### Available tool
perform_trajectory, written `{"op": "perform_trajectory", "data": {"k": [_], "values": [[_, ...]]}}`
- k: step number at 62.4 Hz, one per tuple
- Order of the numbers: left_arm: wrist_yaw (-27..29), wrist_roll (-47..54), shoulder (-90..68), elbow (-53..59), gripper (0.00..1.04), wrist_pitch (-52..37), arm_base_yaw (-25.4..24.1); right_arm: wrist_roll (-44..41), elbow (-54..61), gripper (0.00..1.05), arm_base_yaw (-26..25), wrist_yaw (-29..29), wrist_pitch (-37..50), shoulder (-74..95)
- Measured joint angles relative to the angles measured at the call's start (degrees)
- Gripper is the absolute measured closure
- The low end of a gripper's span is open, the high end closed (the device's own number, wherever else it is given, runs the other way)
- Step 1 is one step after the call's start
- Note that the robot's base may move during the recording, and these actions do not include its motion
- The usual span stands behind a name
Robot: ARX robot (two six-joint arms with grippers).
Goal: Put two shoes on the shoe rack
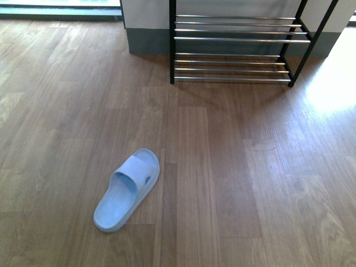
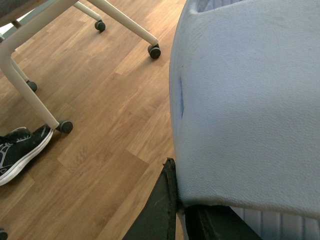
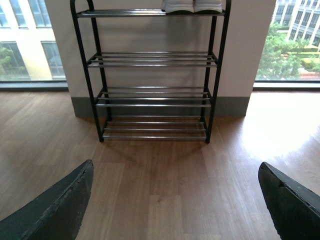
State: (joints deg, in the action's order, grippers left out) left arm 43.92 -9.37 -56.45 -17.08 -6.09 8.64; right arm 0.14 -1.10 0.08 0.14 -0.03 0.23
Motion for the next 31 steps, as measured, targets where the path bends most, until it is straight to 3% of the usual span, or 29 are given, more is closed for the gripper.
{"op": "perform_trajectory", "data": {"k": [31], "values": [[0.2,0.0,0.0,0.1,1.03,0.1,-0.1,0.0,0.0,0.09,0.0,-0.3,0.0,0.0]]}}
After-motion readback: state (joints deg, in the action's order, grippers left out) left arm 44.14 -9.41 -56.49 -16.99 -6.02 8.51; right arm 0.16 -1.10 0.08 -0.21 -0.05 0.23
